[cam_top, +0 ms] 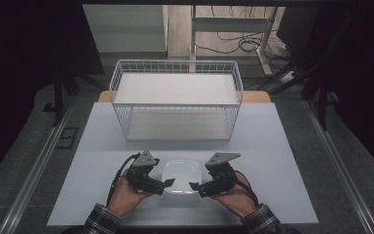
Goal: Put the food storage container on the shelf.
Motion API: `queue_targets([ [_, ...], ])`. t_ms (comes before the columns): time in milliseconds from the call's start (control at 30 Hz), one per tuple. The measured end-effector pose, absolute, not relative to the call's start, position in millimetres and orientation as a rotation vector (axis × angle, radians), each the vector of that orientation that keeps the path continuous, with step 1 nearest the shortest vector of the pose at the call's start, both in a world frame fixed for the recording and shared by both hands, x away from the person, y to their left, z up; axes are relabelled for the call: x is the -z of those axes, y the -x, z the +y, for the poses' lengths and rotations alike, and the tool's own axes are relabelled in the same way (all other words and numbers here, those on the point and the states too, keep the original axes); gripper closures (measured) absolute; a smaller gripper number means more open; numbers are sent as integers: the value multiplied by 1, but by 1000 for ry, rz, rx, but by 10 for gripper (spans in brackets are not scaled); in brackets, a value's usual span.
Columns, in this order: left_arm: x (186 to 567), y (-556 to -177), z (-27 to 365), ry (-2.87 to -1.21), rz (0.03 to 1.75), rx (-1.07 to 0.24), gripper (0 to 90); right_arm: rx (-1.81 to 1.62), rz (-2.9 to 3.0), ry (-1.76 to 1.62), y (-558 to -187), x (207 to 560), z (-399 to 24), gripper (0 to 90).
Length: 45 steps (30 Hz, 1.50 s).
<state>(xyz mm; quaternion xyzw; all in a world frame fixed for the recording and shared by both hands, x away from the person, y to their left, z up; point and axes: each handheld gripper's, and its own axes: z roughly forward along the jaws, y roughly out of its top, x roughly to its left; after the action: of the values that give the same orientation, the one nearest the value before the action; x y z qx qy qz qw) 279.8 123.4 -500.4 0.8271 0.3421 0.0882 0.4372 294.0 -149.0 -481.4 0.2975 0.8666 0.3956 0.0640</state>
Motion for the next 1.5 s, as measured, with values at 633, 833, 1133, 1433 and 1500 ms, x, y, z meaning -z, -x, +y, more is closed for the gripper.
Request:
queue_targets([
  [633,496,-248,139,-1983,940,-21,549,-1310,2696,-1189,-282,479,-171,598],
  [833,491,-243,136,-1929,981,-100,733,-1313,2585,-1225,-278,471,-177,758],
  [1133,488,-245,136,-1867,1007,-136,800,-1313,2453,-1156,-276,469,-174,771],
  [1433,476,-263,139,-1862,1009,-162,800,-1339,2399,-1102,-289,458,-169,771],
  [1500,475,-270,140,-1862,1008,-170,800,-1339,2390,-1092,-295,456,-167,771],
])
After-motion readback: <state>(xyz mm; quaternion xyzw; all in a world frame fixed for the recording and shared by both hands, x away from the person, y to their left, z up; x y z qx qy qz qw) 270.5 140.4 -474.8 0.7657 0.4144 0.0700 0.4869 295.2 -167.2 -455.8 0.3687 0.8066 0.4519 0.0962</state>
